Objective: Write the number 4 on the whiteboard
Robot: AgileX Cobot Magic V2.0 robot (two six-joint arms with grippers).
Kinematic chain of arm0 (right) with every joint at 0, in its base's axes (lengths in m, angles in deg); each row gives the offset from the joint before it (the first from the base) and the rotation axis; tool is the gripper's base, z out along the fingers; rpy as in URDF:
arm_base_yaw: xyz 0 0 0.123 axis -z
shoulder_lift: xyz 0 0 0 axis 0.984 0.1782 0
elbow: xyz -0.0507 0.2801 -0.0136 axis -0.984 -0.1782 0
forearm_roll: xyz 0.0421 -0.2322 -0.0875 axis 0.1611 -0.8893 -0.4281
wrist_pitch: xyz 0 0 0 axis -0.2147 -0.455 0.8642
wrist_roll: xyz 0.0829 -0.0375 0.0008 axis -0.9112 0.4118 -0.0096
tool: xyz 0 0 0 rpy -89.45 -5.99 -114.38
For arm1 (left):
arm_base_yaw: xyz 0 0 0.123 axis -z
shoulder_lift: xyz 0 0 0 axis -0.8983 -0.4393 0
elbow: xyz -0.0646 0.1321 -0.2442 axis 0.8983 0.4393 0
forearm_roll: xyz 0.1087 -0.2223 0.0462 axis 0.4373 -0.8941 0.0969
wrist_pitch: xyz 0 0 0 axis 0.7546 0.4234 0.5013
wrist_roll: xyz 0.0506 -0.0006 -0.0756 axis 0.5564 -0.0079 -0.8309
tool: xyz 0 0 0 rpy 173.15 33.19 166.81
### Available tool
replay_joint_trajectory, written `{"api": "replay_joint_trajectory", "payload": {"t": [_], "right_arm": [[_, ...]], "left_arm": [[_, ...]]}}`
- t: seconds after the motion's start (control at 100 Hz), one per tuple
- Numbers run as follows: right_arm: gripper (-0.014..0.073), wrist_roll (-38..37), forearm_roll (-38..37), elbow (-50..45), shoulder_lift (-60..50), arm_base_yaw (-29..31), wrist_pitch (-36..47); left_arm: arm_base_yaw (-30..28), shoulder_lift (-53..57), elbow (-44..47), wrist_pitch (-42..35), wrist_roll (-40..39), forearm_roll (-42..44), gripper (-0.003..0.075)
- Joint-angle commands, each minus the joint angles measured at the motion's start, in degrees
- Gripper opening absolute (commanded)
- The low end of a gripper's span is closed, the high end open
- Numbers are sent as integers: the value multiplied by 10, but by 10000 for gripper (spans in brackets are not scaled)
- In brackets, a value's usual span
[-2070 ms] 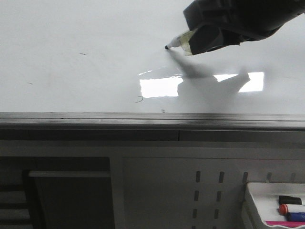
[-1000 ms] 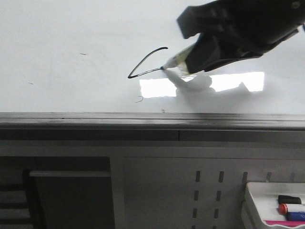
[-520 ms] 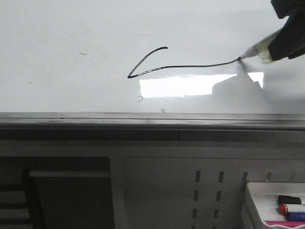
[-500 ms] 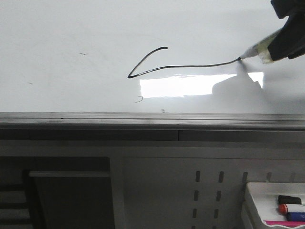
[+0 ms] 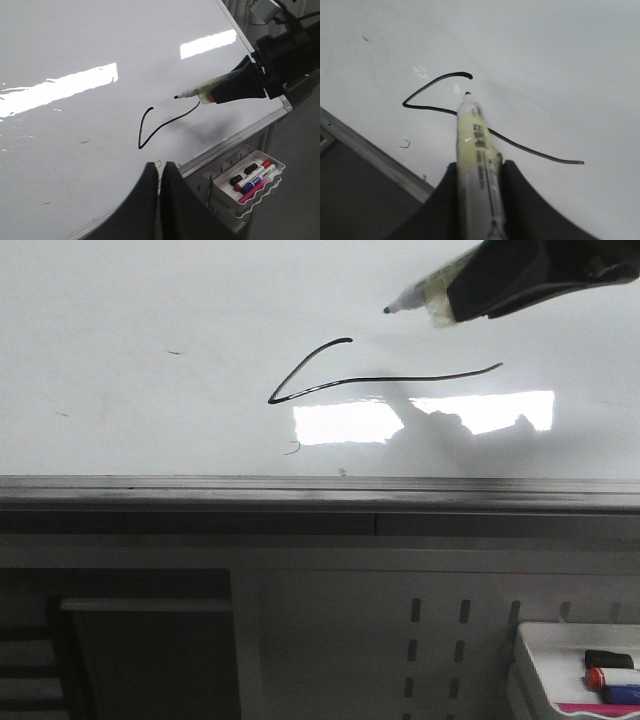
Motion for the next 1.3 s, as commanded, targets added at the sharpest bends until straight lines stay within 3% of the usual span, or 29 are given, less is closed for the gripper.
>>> {"api": "replay_joint_trajectory", "payload": {"t": [0.0,0.21,0.58,0.84,1.29], "right_arm": [[-43,2,0,20,9,1,64],[-43,2,0,21,45,5,84],[-43,2,7,21,54,26,32],[-43,2,26,8,54,-6,-91],[-43,2,29,5,31,-29,-83]], "left_arm": [[0,-3,-16,-33,-7,-14,-20],[0,-3,-16,-33,-7,-14,-20],[0,-3,-16,-33,-7,-14,-20],[0,-3,-16,-32,-7,-14,-20],[0,-3,-16,-31,-7,-11,-17]]}}
